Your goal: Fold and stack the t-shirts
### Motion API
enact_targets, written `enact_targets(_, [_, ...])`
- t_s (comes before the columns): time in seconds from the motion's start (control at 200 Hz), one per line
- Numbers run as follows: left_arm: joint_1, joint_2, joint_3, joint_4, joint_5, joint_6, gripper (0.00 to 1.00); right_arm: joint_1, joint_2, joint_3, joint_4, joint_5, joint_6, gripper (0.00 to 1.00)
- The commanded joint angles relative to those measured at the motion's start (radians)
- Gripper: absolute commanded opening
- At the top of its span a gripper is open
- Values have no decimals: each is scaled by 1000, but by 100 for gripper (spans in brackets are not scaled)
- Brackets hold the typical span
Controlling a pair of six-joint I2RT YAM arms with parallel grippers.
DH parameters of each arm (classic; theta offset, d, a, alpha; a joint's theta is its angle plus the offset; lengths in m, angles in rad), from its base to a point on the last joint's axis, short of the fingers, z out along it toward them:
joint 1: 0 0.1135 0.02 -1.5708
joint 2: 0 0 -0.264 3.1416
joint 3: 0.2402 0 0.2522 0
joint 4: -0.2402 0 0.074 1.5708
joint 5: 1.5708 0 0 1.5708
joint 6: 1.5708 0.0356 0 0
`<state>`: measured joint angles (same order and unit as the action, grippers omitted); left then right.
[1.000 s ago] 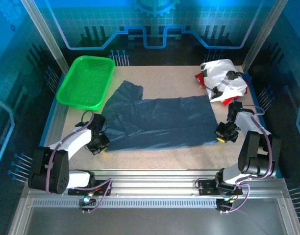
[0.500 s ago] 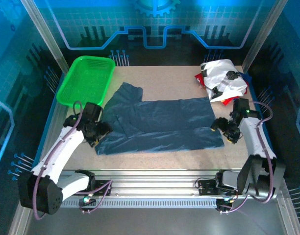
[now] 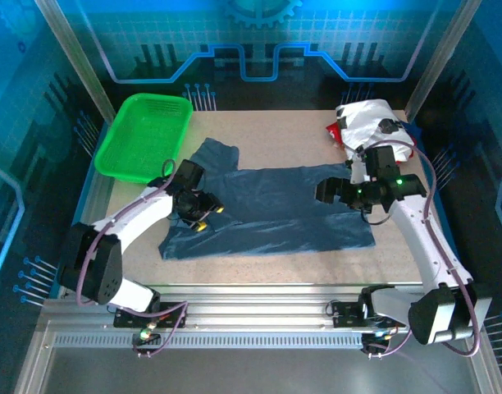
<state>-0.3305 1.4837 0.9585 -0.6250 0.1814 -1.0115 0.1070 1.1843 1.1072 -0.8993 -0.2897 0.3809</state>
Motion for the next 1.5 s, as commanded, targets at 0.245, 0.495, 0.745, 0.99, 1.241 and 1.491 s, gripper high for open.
enact_targets(0.245, [-27, 77, -63, 81, 25, -61, 55, 12, 1, 36, -15, -34, -46, 100])
enact_targets(0.495, [-40, 135, -79, 129, 26, -79, 50, 11, 25, 33, -7, -43, -50, 100])
enact_targets(0.745, [-47, 172, -65, 136, 10, -79, 38, 9, 21, 27, -10, -29, -53, 100])
enact_targets(0.99, [-47, 191, -35, 117, -2, -61, 10, 9, 21, 23, -11, -22, -51, 100])
enact_targets(1.241, [-47, 179, 56, 46, -29, 3, 5, 6, 24, 18, -8, -21, -51, 100])
enact_targets(1.491, [-47, 242, 165, 14, -23, 67, 5, 4, 34, 11, 0, -29, -50, 100])
